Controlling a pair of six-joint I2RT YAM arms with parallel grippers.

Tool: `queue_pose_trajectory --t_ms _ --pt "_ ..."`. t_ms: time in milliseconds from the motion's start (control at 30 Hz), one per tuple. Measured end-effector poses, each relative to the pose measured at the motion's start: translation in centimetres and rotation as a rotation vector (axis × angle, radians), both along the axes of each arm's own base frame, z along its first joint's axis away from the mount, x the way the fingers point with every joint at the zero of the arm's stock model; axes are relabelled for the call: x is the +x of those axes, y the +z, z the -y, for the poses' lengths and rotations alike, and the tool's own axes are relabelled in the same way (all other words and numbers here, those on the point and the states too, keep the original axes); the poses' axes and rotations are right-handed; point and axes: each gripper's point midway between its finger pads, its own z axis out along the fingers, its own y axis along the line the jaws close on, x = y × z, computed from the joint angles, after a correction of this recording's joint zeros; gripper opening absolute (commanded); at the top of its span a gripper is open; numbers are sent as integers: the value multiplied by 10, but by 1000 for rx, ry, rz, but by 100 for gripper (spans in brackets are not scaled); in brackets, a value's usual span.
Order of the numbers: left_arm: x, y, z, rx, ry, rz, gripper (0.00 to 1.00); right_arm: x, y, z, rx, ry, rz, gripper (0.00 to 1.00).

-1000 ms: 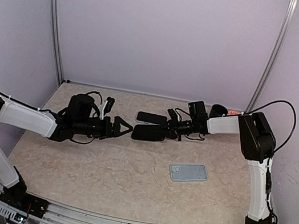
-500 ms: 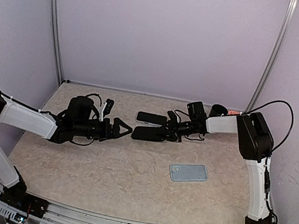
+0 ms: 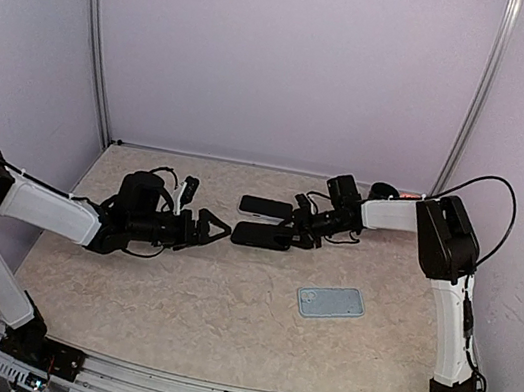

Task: Put the phone into the phone case
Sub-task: Place the phone with the phone case at the center of the board.

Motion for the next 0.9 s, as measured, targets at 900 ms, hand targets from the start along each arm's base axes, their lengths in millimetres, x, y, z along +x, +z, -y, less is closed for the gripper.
queue_pose_trajectory --t_ms 900 --pt "-2 -6 -1 -13 3 -8 99 -5 -7 27 -148 -31 37 51"
